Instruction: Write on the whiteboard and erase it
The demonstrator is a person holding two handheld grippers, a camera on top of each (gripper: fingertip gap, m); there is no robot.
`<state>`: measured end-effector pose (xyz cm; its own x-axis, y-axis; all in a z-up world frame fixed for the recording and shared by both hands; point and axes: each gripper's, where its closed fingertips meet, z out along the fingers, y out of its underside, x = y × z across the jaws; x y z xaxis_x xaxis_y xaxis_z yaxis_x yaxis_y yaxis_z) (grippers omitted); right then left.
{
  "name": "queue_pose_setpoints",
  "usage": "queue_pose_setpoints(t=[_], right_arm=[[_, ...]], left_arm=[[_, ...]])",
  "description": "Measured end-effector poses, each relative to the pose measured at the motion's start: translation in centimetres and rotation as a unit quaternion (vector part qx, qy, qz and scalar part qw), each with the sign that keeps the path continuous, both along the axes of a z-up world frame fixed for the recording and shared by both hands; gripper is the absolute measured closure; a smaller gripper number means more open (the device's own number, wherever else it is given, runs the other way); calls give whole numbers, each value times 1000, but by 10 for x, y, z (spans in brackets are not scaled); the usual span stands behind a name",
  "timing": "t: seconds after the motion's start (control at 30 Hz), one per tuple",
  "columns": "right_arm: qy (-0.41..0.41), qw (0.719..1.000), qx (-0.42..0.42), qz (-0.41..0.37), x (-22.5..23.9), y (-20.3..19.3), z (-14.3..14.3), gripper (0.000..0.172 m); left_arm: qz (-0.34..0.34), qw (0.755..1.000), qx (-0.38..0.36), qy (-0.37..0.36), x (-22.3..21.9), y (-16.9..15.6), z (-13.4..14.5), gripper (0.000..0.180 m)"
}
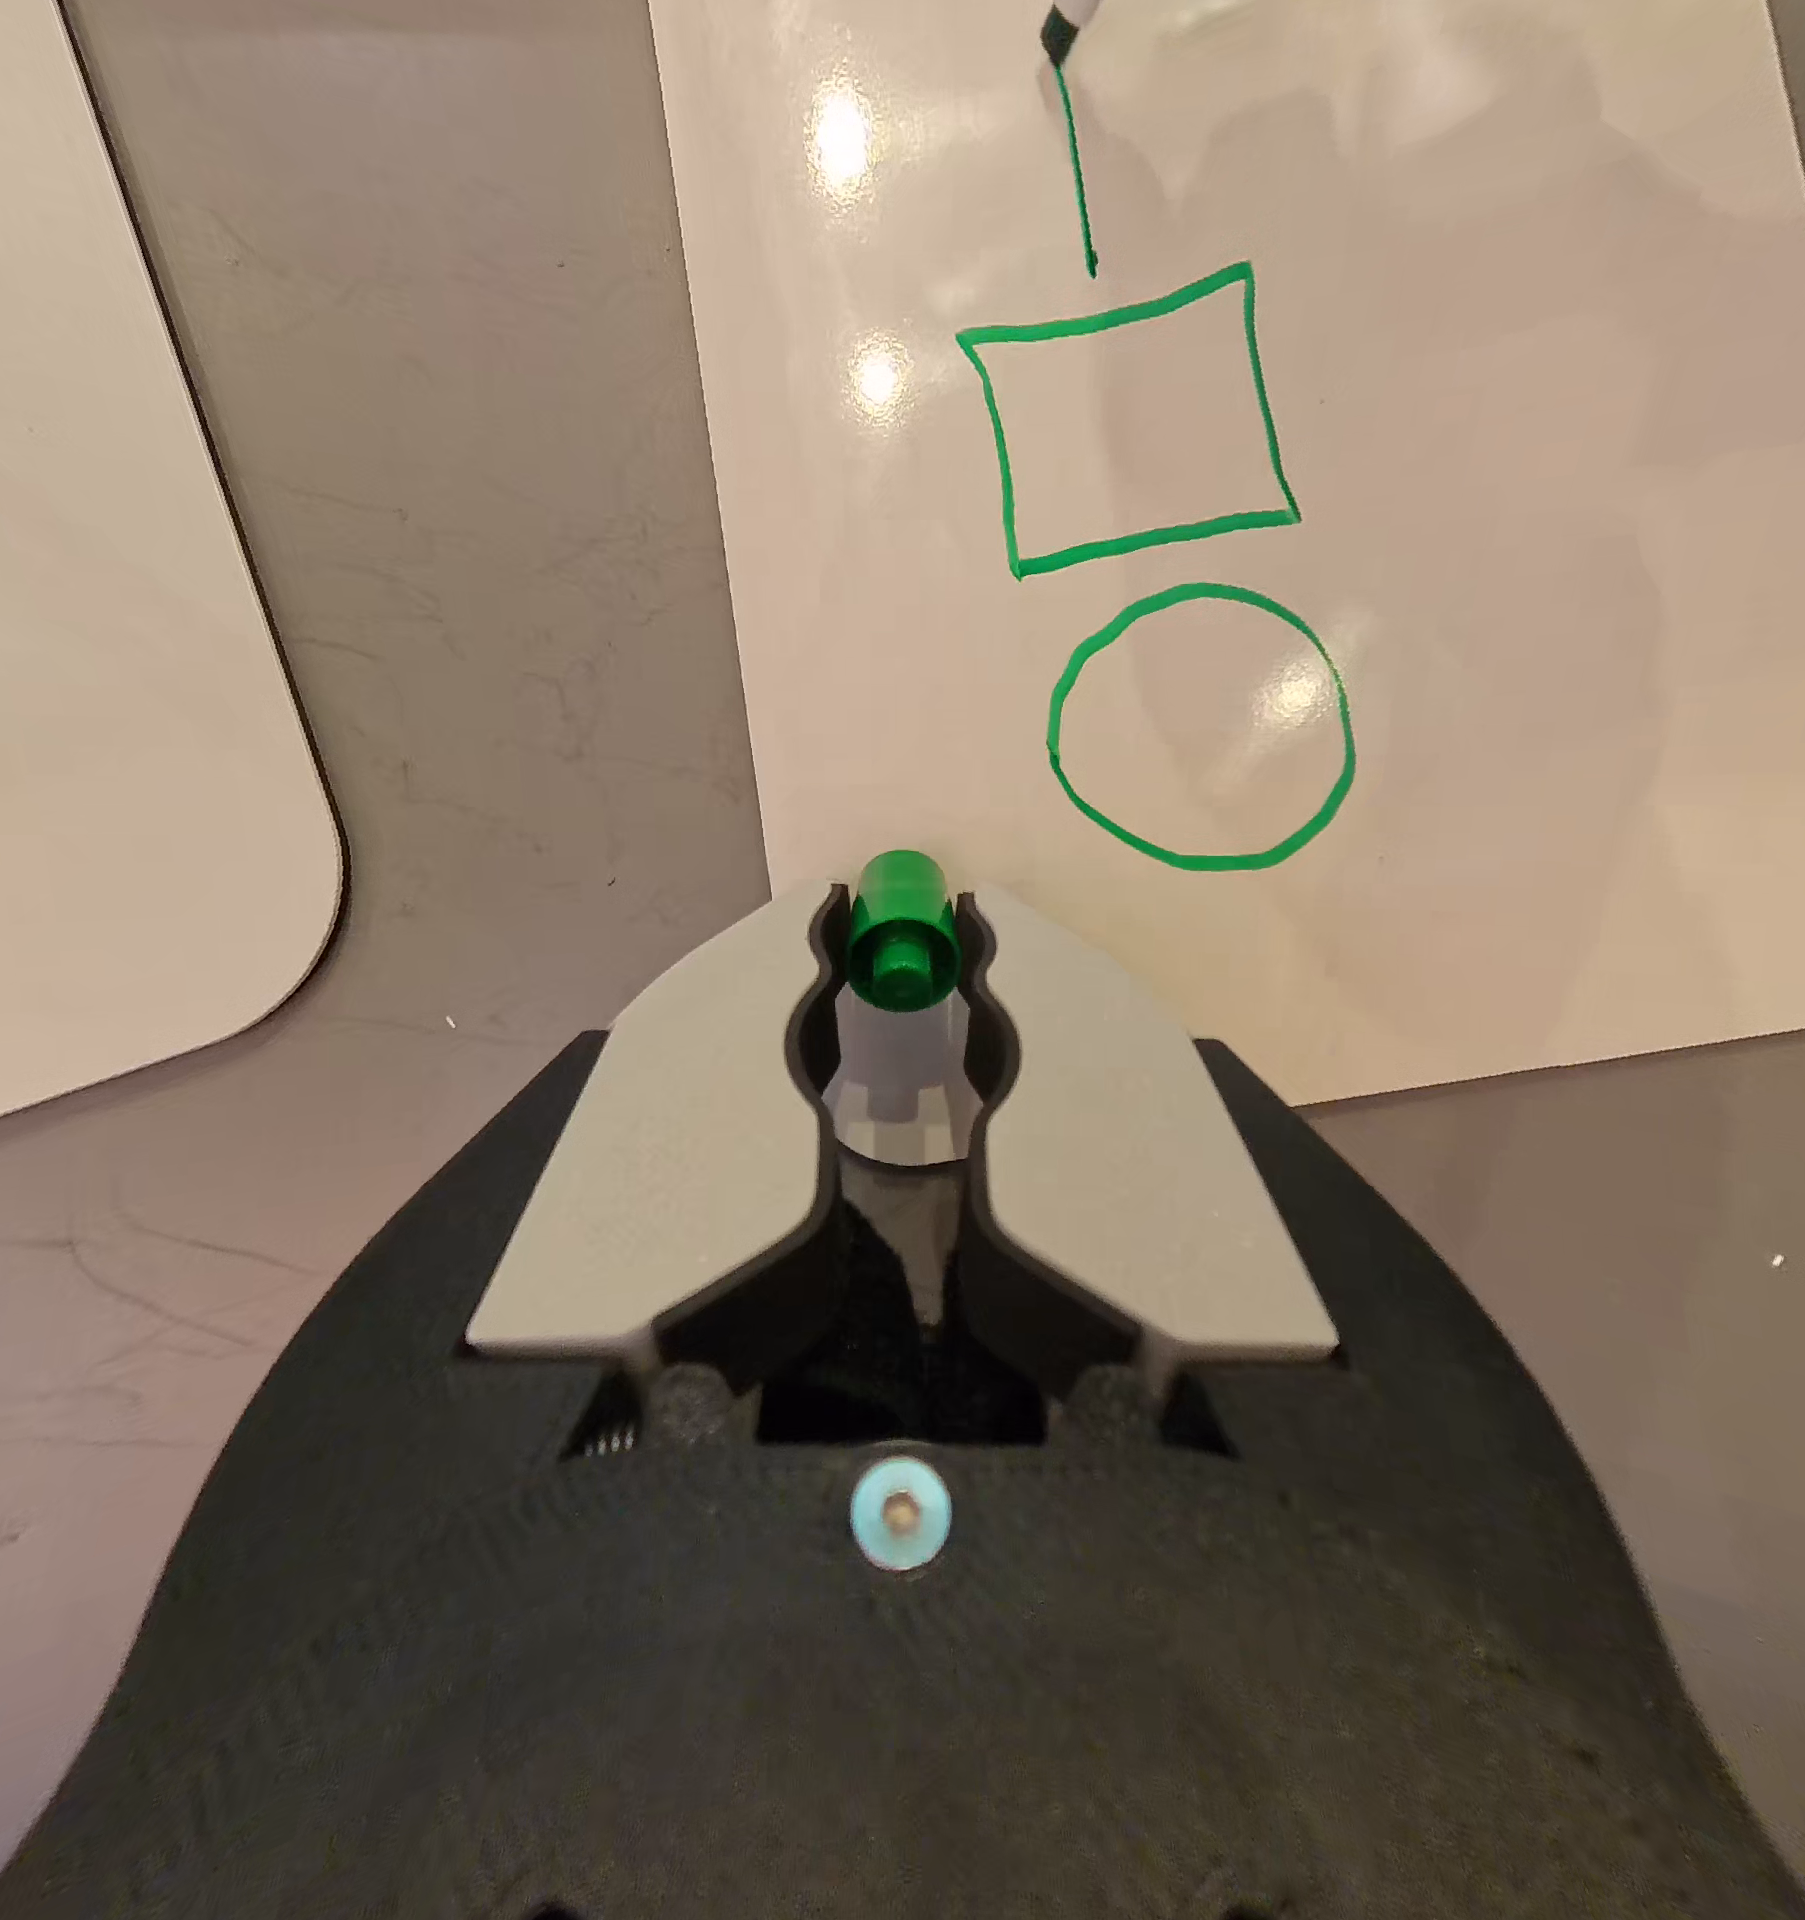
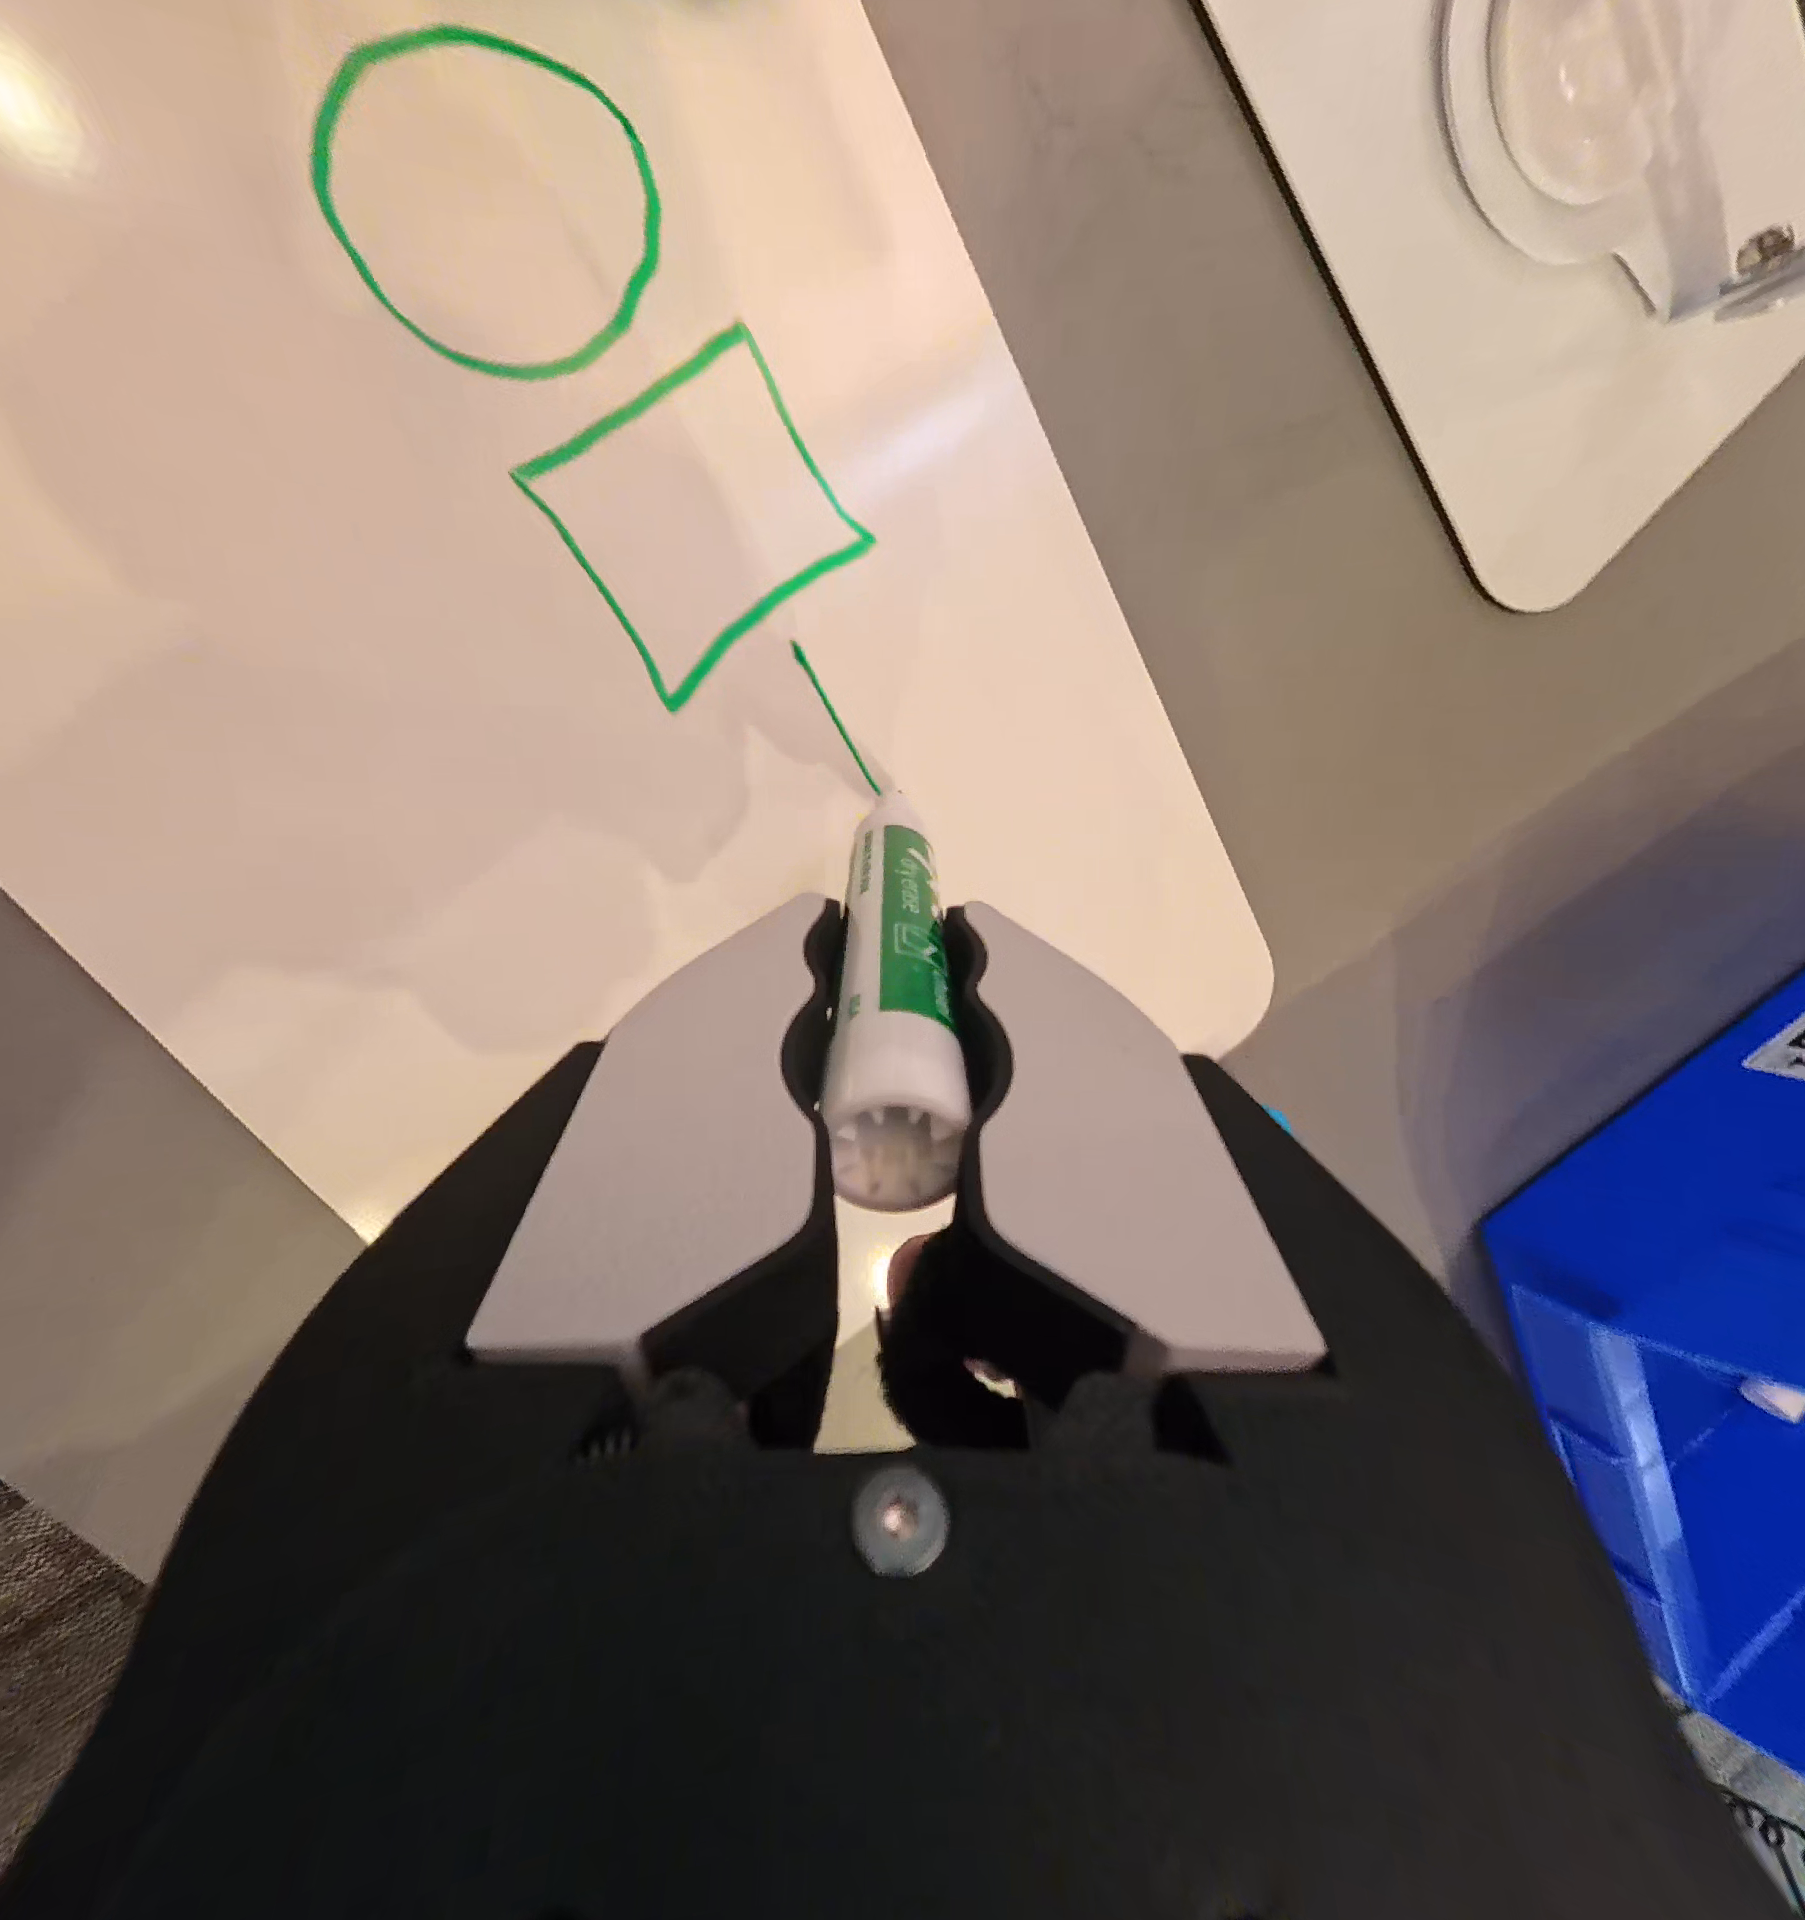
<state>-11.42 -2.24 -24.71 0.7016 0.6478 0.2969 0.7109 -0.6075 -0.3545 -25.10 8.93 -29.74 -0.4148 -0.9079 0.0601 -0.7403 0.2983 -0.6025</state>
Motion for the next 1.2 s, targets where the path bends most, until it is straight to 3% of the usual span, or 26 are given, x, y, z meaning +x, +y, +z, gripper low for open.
queue_pose_setpoints(t=[0.27,0.77,1.2], right_arm=[[3,1000,0,-19,17,-5,0,152],[3,1000,8,7,-2,20,1,152],[10,1000,8,-25,16,-5,2,152]], left_arm=[[0,1000,-1,-1,0,0,0,160],[-1,1000,0,-1,1,-1,0,160],[-1,1000,2,0,1,-1,0,160]])
